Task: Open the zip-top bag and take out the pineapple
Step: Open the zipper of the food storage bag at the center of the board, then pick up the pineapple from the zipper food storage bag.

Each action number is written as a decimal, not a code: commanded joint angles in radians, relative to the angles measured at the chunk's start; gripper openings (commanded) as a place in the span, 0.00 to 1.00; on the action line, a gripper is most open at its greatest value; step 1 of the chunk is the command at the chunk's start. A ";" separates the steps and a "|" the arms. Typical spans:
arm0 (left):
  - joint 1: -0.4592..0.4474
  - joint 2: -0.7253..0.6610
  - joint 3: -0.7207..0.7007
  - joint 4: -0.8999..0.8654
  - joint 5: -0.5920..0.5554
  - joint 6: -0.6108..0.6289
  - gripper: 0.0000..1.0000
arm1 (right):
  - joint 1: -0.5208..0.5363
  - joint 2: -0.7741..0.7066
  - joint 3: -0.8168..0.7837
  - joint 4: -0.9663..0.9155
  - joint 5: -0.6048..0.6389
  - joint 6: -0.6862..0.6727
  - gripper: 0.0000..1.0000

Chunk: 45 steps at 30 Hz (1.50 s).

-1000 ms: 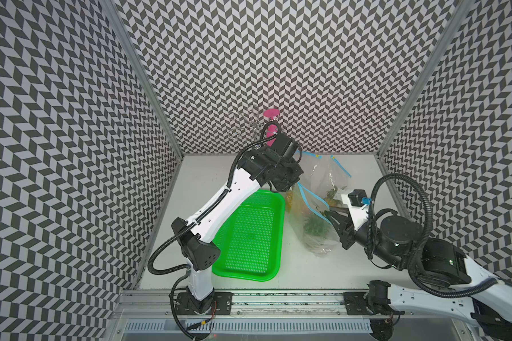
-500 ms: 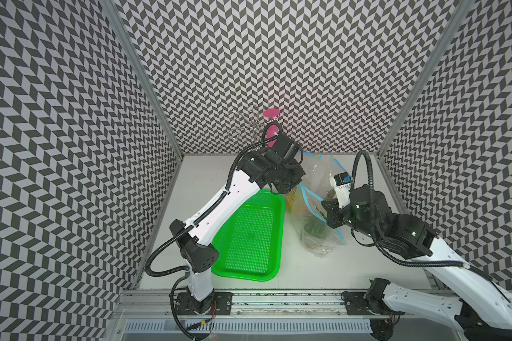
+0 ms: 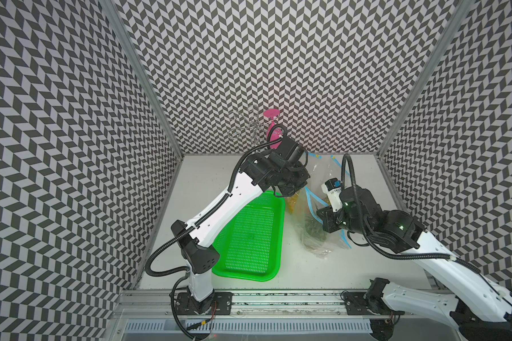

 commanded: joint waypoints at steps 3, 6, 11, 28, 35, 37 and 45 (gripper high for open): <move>-0.023 -0.056 -0.009 0.004 0.021 -0.008 0.00 | -0.064 0.028 -0.009 -0.028 0.074 0.101 0.03; -0.030 -0.075 -0.031 0.009 0.034 -0.004 0.00 | -0.089 0.047 0.003 -0.071 0.096 0.111 0.08; -0.042 -0.091 -0.061 0.039 0.066 -0.003 0.00 | -0.112 0.031 0.005 -0.120 0.099 0.116 0.40; -0.052 -0.142 -0.189 0.101 0.128 -0.005 0.00 | -0.106 0.079 -0.024 -0.008 -0.048 0.128 0.69; -0.049 -0.185 -0.289 0.137 0.129 -0.011 0.00 | -0.089 0.103 -0.069 0.029 -0.016 0.143 0.74; -0.047 -0.192 -0.308 0.146 0.131 -0.012 0.00 | -0.080 0.109 -0.080 0.032 -0.010 0.149 0.76; -0.038 -0.199 -0.351 0.164 0.132 -0.012 0.00 | -0.017 0.120 -0.132 0.074 0.032 0.179 0.81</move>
